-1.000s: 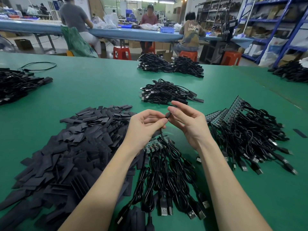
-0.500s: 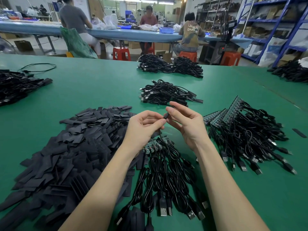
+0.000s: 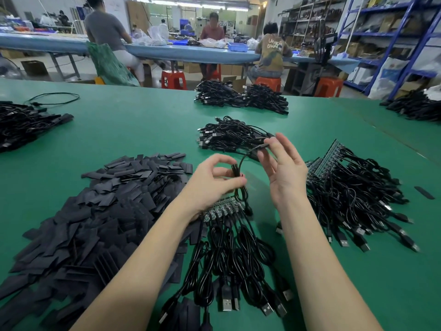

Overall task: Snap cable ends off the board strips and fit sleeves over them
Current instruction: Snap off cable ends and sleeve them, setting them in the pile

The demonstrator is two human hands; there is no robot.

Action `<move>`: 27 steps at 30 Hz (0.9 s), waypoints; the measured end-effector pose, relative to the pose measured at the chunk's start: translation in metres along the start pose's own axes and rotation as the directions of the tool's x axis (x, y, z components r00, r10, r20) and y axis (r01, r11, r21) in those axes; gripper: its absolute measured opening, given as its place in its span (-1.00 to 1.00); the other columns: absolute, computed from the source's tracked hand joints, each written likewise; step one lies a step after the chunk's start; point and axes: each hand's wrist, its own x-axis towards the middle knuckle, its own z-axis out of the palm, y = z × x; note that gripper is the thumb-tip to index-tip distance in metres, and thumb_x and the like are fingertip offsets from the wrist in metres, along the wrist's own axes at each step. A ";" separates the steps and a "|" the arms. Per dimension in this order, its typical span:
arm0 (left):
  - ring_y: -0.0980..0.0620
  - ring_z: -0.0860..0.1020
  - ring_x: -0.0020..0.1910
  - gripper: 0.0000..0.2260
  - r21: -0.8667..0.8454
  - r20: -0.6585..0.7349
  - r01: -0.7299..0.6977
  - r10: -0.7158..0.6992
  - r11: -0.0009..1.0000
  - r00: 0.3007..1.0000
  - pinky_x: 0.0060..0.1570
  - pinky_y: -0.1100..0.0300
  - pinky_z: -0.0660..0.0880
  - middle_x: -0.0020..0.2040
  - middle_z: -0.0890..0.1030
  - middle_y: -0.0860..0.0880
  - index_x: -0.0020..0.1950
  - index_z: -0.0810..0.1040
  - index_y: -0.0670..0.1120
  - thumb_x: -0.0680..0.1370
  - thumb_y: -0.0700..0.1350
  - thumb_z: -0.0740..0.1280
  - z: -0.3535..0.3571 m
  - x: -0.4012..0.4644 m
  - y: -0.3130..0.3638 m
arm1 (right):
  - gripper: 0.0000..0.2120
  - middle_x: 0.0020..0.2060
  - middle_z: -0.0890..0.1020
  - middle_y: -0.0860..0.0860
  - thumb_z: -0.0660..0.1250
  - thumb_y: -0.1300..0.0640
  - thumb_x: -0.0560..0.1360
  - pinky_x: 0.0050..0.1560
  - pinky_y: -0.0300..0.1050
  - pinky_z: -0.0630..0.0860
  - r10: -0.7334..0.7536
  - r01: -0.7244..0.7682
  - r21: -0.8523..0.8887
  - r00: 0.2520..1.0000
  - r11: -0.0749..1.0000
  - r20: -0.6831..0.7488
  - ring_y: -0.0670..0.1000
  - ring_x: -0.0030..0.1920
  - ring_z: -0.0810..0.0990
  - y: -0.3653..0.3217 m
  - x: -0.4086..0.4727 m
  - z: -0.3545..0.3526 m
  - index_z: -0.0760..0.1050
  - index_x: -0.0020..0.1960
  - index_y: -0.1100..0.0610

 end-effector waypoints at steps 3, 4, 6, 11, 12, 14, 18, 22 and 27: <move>0.10 0.71 -0.12 -0.69 0.105 -0.150 -0.116 0.131 0.988 0.980 -0.02 0.25 0.57 -0.13 0.74 0.07 0.01 0.49 0.04 0.44 -0.14 0.57 -0.004 0.014 0.009 | -0.69 0.02 0.73 0.06 0.42 0.08 0.57 -0.08 -0.12 0.68 0.067 -0.069 -0.076 0.997 0.995 -0.036 0.07 -0.10 0.72 -0.001 0.006 -0.012 0.51 0.29 0.09; 0.16 0.69 -0.16 -0.71 0.181 -0.193 -0.157 0.192 0.971 0.962 -0.09 0.37 0.53 -0.17 0.73 0.06 -0.03 0.47 0.04 0.44 -0.13 0.57 -0.004 0.022 0.014 | -0.69 0.02 0.73 0.04 0.40 0.05 0.58 -0.08 -0.11 0.69 0.098 -0.103 -0.123 0.994 0.987 -0.047 0.06 -0.10 0.73 0.000 0.007 -0.016 0.49 0.30 0.07; 0.20 0.64 -0.22 -0.74 0.413 -0.220 -0.218 0.329 0.884 0.919 -0.19 0.50 0.45 -0.22 0.68 0.07 -0.08 0.46 0.02 0.45 -0.11 0.55 -0.006 0.043 0.027 | -0.70 0.00 0.74 0.03 0.37 0.09 0.59 -0.14 -0.15 0.66 0.159 -0.174 -0.170 0.982 0.970 -0.099 0.04 -0.14 0.71 0.003 0.008 -0.022 0.47 0.30 0.10; -0.14 0.56 -0.10 -0.87 0.813 0.094 -0.298 0.392 0.500 0.915 -0.04 0.00 0.54 -0.14 0.62 -0.04 -0.07 0.48 -0.09 0.49 -0.22 0.41 -0.006 0.102 0.051 | -0.82 -0.13 0.74 0.02 0.35 0.20 0.58 -0.30 -0.23 0.58 0.239 -0.259 -0.176 0.962 0.950 -0.129 -0.02 -0.26 0.65 0.009 0.009 -0.028 0.52 0.17 0.16; -0.17 0.55 -0.07 -0.89 0.859 0.155 -0.301 0.349 0.415 0.924 -0.05 -0.02 0.53 -0.11 0.62 -0.07 -0.05 0.48 -0.10 0.50 -0.24 0.38 -0.005 0.111 0.049 | -0.85 -0.15 0.74 0.02 0.36 0.20 0.57 -0.31 -0.24 0.58 0.251 -0.269 -0.187 0.961 0.945 -0.117 -0.03 -0.28 0.65 0.010 0.009 -0.028 0.54 0.13 0.16; -0.20 0.56 -0.02 -0.90 0.918 0.236 -0.294 0.230 0.266 0.944 -0.07 0.01 0.52 -0.04 0.62 -0.12 0.00 0.50 -0.11 0.51 -0.26 0.33 -0.004 0.124 0.037 | -0.92 -0.19 0.74 0.00 0.37 0.20 0.57 -0.32 -0.25 0.57 0.274 -0.287 -0.220 0.958 0.933 -0.086 -0.04 -0.30 0.64 0.012 0.009 -0.026 0.56 0.06 0.14; -0.18 0.50 0.20 -0.83 0.969 0.245 -0.247 0.113 -0.004 0.963 0.05 0.02 0.44 0.13 0.56 -0.15 0.14 0.58 -0.09 0.59 -0.24 0.27 -0.006 0.138 0.001 | -0.96 -0.16 0.73 0.01 0.37 0.17 0.57 -0.31 -0.24 0.56 0.291 -0.287 -0.302 0.956 0.909 -0.031 -0.05 -0.32 0.64 0.016 0.010 -0.024 0.58 0.00 0.12; -0.20 0.55 0.16 -0.84 0.975 0.191 -0.198 0.075 0.102 0.979 0.03 0.00 0.48 0.14 0.58 -0.15 0.17 0.54 -0.10 0.63 -0.12 0.26 0.004 0.150 -0.012 | -0.96 -0.16 0.74 0.01 0.38 0.16 0.56 -0.34 -0.25 0.56 0.307 -0.294 -0.322 0.952 0.900 -0.009 -0.06 -0.34 0.64 0.018 0.009 -0.024 0.60 -0.01 0.12; -0.23 0.47 0.27 -0.62 0.969 0.200 -0.187 -0.067 0.162 0.977 0.24 -0.08 0.44 0.27 0.48 -0.20 0.33 0.43 -0.07 0.65 0.14 0.16 0.013 0.164 -0.017 | -0.94 -0.17 0.73 0.01 0.39 0.16 0.55 -0.34 -0.25 0.55 0.306 -0.270 -0.429 0.952 0.862 0.015 -0.06 -0.36 0.62 0.020 0.005 -0.021 0.62 -0.01 0.13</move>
